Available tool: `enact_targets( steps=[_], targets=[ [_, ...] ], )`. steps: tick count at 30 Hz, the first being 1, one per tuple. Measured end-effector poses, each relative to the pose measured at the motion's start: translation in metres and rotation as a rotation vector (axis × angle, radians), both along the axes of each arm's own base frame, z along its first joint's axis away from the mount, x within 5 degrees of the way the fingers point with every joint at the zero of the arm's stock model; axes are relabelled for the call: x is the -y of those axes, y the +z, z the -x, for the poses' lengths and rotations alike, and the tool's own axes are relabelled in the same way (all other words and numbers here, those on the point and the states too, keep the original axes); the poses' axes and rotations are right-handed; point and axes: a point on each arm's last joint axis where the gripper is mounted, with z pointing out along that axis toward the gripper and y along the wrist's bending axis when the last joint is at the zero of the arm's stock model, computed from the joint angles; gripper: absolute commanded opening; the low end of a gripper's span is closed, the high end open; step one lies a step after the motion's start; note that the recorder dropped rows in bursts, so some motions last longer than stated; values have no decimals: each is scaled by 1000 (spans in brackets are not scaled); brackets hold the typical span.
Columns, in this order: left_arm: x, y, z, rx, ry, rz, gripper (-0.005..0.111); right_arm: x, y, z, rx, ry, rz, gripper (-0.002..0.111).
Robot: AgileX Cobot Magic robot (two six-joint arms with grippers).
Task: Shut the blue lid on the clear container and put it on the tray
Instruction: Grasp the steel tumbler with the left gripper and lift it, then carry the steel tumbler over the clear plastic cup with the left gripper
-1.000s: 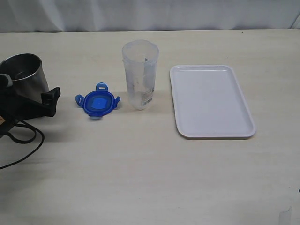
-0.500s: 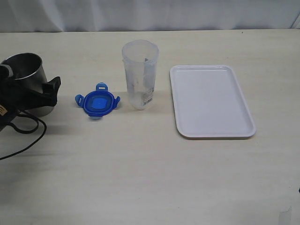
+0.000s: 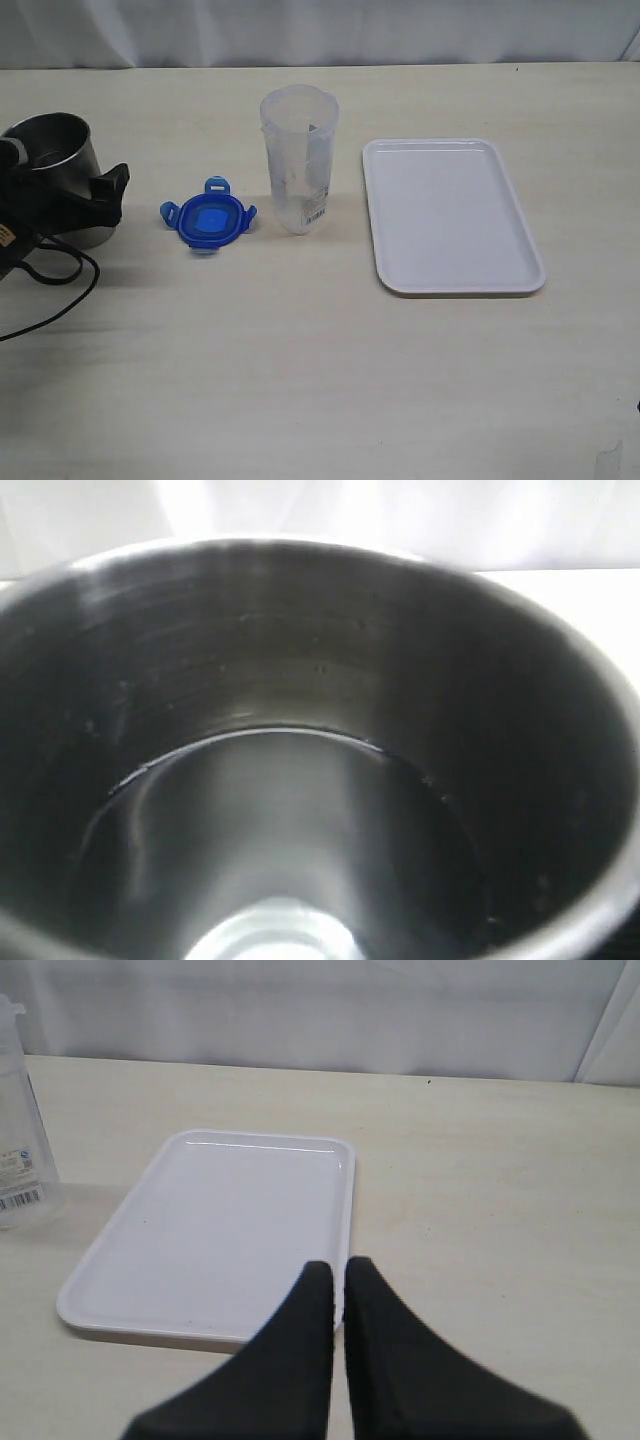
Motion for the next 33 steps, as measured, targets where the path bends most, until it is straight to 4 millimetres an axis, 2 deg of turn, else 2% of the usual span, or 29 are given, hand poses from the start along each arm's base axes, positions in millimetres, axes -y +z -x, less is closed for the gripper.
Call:
enact_targets(
  steps=[3,7,18,24,33],
  targets=[
    [0,0,0,0,0,0,51,0,0,0,0,0,0,4],
    [3,0,0,-1,-36,-3,0,0,0,0,0,0,0,4],
    [12,0,2,-4,-133,17,0,0,0,0,0,0,0,4],
    [13,11,1,-10,-145,16,0,0,0,0,0,0,0,4],
    [24,53,-41,135,-218,89,0,0,0,0,0,0,0,4]
  ],
)
